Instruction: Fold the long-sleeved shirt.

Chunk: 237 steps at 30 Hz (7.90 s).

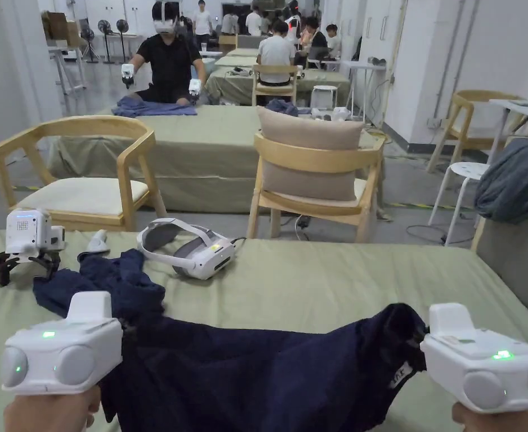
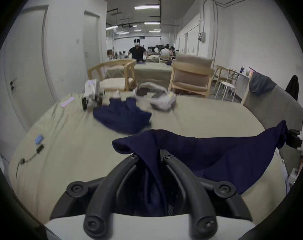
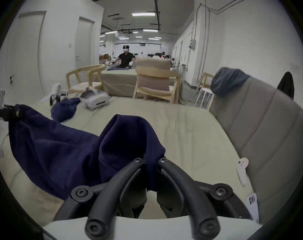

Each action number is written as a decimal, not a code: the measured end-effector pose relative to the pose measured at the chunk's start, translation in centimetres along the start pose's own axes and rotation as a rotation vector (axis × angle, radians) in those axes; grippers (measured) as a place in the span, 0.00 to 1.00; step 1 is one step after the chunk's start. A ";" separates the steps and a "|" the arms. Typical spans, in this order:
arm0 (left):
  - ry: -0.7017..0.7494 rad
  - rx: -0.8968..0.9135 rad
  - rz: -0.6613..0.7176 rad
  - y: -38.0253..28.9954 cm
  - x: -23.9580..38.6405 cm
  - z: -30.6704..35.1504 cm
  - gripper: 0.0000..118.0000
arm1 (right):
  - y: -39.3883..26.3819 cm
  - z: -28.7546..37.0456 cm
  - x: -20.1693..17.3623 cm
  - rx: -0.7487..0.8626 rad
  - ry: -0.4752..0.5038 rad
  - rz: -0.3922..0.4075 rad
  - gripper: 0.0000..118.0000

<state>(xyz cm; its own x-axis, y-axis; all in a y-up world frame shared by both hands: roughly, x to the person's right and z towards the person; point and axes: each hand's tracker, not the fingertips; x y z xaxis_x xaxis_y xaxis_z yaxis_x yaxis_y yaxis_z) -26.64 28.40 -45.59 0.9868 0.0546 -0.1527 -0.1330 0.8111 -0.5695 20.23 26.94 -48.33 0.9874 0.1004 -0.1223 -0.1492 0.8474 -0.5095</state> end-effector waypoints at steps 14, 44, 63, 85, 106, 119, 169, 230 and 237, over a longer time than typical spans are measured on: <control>-0.048 -0.157 -0.030 -17.8 -5.1 12.7 0.19 | -20.8 14.6 1.1 -0.091 0.032 0.022 0.06; -0.009 -0.009 0.105 -16.2 -5.8 17.7 0.33 | -18.5 22.0 -1.3 0.132 -0.043 -0.123 0.00; -0.052 -0.246 0.167 -20.5 -8.7 7.4 0.12 | -19.5 18.7 -4.0 0.038 0.062 -0.120 0.40; -0.087 -0.229 0.226 -18.7 -8.2 8.2 0.12 | -10.7 -8.6 -3.5 -0.703 0.286 0.065 0.67; -0.151 0.040 0.215 -12.8 -9.1 15.1 0.12 | -0.9 9.0 0.0 -0.027 0.336 -0.071 0.04; -0.205 0.473 0.153 7.0 -7.9 25.8 0.12 | 17.1 26.1 4.3 0.486 0.236 -0.099 0.04; -0.015 0.487 -0.054 38.7 0.6 13.3 0.12 | 40.5 13.1 6.7 0.619 -0.075 -0.093 0.04; -0.086 -0.025 0.054 -16.1 -2.3 20.4 0.05 | -18.6 24.9 1.6 0.001 0.002 -0.143 0.16; -0.114 -0.015 0.057 -14.0 0.8 14.5 0.03 | -14.5 15.7 -3.9 -0.022 0.079 -0.129 0.00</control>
<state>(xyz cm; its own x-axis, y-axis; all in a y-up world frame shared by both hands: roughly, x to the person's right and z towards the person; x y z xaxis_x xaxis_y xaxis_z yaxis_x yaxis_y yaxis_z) -22.64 25.49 -26.01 0.9816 0.1669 -0.0924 -0.1894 0.7963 -0.5744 19.39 22.41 -27.09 0.9914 -0.0510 -0.1209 -0.0231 0.8391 -0.5435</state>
